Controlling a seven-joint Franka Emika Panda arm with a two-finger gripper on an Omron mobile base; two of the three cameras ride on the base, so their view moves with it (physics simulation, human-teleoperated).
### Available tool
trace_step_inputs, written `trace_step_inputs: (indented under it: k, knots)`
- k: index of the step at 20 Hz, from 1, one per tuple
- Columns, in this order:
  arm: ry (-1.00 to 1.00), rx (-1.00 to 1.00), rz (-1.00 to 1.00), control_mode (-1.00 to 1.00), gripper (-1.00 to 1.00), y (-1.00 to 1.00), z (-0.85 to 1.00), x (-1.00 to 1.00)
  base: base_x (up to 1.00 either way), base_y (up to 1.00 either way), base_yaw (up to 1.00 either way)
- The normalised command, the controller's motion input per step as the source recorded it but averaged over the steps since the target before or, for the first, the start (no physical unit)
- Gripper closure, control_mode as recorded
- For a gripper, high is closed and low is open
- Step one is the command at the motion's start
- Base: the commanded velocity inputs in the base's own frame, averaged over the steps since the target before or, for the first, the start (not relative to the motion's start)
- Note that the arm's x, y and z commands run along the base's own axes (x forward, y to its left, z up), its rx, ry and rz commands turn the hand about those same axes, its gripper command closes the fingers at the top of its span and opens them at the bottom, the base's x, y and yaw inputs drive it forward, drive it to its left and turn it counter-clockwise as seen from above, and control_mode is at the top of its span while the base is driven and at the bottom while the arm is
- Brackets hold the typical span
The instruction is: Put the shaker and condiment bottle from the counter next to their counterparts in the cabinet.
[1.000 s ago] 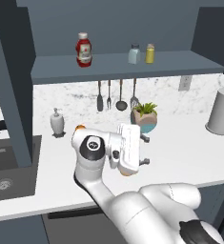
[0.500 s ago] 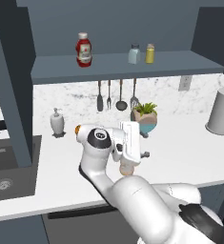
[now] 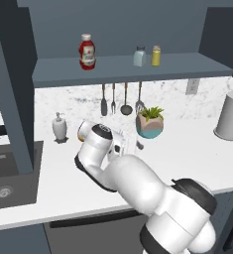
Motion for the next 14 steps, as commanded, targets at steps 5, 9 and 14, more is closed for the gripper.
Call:
trace_step_inputs:
  k: [5, 9, 14]
  knots:
    - [0.00, 0.01, -0.07, -1.00, -1.00, 0.06, -0.14, 0.12, 0.00, 0.00, 0.00]
    - [0.01, 0.03, 0.00, -1.00, -1.00, 0.01, -0.31, 0.02, 0.00, 0.00, 0.00]
    - [0.02, 0.06, 0.00, -1.00, -1.00, 0.04, -0.60, 0.03, 0.00, 0.00, 0.00]
